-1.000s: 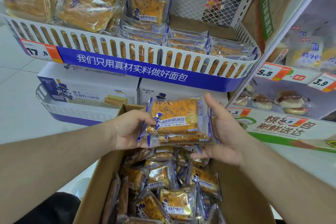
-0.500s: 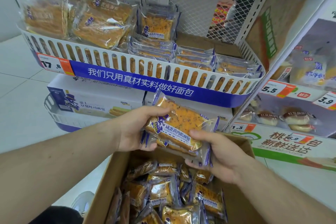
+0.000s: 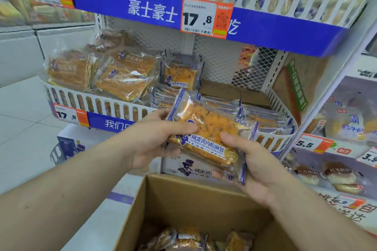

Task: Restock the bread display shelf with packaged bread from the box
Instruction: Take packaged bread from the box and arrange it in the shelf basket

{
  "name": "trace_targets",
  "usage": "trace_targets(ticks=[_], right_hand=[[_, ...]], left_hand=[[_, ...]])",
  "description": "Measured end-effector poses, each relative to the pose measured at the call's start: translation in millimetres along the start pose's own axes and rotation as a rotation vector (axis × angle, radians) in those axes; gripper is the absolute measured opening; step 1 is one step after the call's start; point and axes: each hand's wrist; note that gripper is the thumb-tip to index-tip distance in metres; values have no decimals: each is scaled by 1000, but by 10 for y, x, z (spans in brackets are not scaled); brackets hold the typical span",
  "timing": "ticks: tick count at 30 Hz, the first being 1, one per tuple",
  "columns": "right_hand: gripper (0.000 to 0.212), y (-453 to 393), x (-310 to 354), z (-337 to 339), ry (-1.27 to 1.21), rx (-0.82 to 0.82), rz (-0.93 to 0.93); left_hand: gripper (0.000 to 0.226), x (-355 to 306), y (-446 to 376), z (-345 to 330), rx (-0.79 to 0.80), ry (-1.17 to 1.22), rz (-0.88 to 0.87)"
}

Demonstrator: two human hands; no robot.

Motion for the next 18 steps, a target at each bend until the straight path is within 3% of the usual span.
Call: trace_targets(ticks=[4,9,13,16,18], right_hand=[[55,-293,471,-51,49,-36,161],[45,-936,918,-125,126,-72,277],[88,-1672,1053,-217,247,-115,383],[67,-2116,1014,-209,343,-156,387],[67,-2337,938,-214,349,-163,359]], left_hand=[[24,-340,-313,97,-16,-58,-93],[25,-789,-884,322,-18,-89,-133],[26,-912,-1357,507,-194,-203,-159],[29,-902,-1659,598,-377,-339,-193],[38,-868,-1793,610,-472,-454,-252]])
Point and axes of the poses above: each hand's wrist, its own y-axis away from the middle knuckle, its own z-axis out of the back of the hand, x = y × z, and after that the axes turned 1 degree about -x, right-handed
